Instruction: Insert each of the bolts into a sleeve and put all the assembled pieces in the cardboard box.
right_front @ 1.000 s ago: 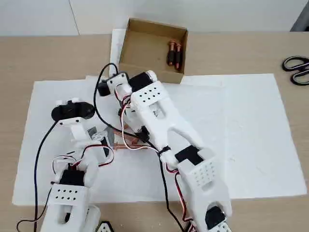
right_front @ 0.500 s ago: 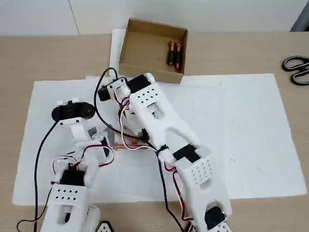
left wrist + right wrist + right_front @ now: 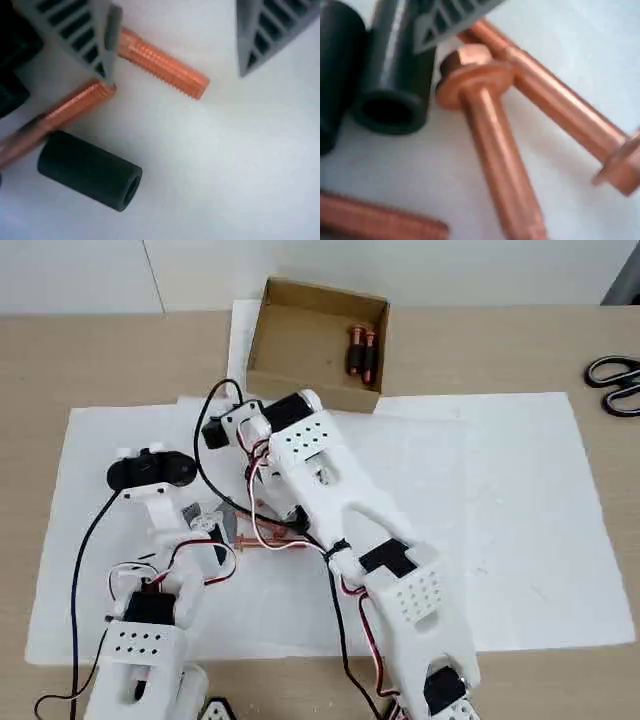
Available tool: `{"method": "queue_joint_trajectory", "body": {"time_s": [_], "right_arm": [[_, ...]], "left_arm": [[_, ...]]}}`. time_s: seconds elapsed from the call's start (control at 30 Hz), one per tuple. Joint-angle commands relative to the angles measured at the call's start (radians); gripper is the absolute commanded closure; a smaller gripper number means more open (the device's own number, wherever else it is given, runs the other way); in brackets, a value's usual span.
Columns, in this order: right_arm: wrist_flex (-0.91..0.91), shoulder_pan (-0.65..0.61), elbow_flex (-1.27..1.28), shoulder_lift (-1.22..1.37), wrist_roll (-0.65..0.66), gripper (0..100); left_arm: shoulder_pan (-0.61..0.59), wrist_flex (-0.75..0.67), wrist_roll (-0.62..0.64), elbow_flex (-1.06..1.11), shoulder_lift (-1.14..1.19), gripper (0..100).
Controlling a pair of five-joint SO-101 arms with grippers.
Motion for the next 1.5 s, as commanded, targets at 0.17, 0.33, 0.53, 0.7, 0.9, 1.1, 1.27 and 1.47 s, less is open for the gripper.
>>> {"method": "queue_joint_trajectory", "body": {"time_s": [0.17, 0.33, 0.53, 0.7, 0.9, 1.1, 1.27, 1.47], "right_arm": [[0.002, 0.068, -0.009, -0.059, 0.009, 80.9], [-0.019, 0.077, -0.008, -0.016, 0.009, 80.9], [-0.045, 0.062, -0.008, 0.012, 0.006, 80.9], [-0.047, 0.05, -0.008, 0.018, 0.005, 80.9], [-0.047, 0.028, -0.006, 0.019, 0.003, 80.9], [-0.048, 0.03, -0.005, 0.053, 0.003, 80.9], [-0.068, 0.033, -0.009, 0.127, 0.002, 80.9], [-0.084, 0.035, -0.009, 0.136, 0.002, 82.1]], "left_arm": [[0.002, -0.021, -0.003, -0.002, -0.018, 84], [0.002, -0.021, -0.003, -0.002, -0.018, 84], [0.002, -0.021, -0.003, -0.002, -0.018, 84], [0.002, -0.021, -0.003, -0.002, -0.018, 84], [0.002, -0.023, -0.003, -0.002, -0.018, 84], [0.002, -0.023, -0.003, -0.002, -0.018, 84], [0.002, -0.023, -0.003, -0.002, -0.018, 84], [0.002, -0.023, -0.003, -0.002, -0.018, 84]]}}
